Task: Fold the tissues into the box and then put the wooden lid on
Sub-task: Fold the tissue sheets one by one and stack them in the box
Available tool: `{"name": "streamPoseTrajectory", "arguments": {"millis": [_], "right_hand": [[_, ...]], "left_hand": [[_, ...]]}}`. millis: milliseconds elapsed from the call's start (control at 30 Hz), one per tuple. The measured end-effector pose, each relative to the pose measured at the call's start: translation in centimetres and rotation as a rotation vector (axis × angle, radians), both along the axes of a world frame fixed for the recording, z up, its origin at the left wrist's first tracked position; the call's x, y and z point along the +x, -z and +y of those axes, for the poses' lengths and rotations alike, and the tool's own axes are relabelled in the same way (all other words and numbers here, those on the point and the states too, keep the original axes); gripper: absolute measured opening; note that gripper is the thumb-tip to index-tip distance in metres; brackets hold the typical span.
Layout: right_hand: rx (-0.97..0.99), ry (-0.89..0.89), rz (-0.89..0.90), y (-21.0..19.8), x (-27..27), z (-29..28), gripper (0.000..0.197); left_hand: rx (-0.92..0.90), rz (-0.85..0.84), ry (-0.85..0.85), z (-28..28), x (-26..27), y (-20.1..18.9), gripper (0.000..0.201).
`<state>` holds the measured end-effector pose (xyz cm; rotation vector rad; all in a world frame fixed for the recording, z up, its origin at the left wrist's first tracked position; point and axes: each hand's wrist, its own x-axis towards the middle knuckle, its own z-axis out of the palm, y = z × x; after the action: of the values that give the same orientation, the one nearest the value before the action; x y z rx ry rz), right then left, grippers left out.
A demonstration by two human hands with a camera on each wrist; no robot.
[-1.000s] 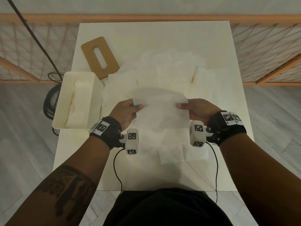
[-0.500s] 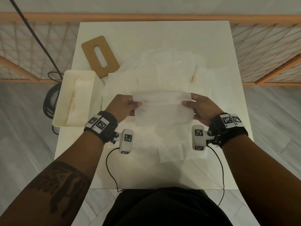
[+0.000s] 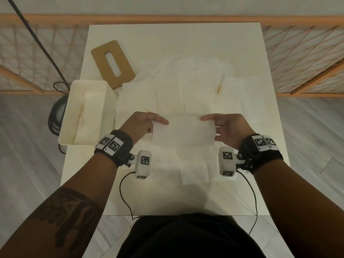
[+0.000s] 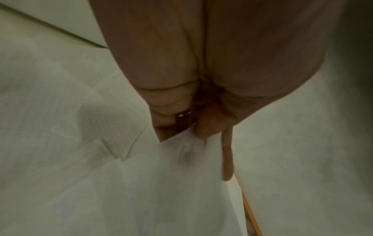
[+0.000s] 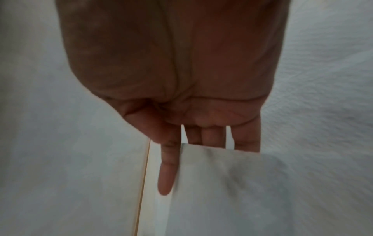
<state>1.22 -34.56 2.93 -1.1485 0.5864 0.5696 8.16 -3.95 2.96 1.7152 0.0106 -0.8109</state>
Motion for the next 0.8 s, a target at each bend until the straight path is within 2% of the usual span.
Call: {"name": "streamPoseTrajectory", "arguments": {"millis": [100, 167, 200, 267, 300, 367, 633, 800], "right_hand": [[-0.053, -0.035, 0.015, 0.0, -0.2, 0.1, 0.045], [-0.208, -0.081, -0.035, 0.3, -0.8, 0.5, 0.027], [-0.28, -0.102, -0.061, 0.6, -1.2, 0.6, 0.02], [-0.405, -0.168, -0.092, 1.3, -2.1, 0.6, 0.026], [-0.458, -0.21, -0.1, 1.5, -2.6, 0.6, 0.028], [-0.548, -0.293, -0.105, 2.0, -3.5, 0.5, 0.031], [-0.789, -0.459, -0.108, 2.9, -4.3, 1.2, 0.023], [-0.851, -0.438, -0.125, 3.0, -3.3, 1.5, 0.023]], "left_hand": [[-0.123, 0.148, -0.057, -0.1, -0.5, -0.1, 0.052], [-0.141, 0.185, -0.065, -0.2, -1.2, -0.2, 0.036], [-0.093, 0.149, -0.042, -0.2, -1.7, 0.0, 0.027], [0.123, -0.05, 0.08, -0.1, -2.7, 0.7, 0.016], [0.228, -0.145, 0.145, 0.1, -3.2, 1.3, 0.019], [0.339, -0.231, 0.204, 0.1, -4.2, 2.0, 0.024], [0.479, -0.348, 0.237, 0.0, -5.3, 3.6, 0.023], [0.488, -0.359, 0.217, 0.1, -4.6, 3.9, 0.022]]}}
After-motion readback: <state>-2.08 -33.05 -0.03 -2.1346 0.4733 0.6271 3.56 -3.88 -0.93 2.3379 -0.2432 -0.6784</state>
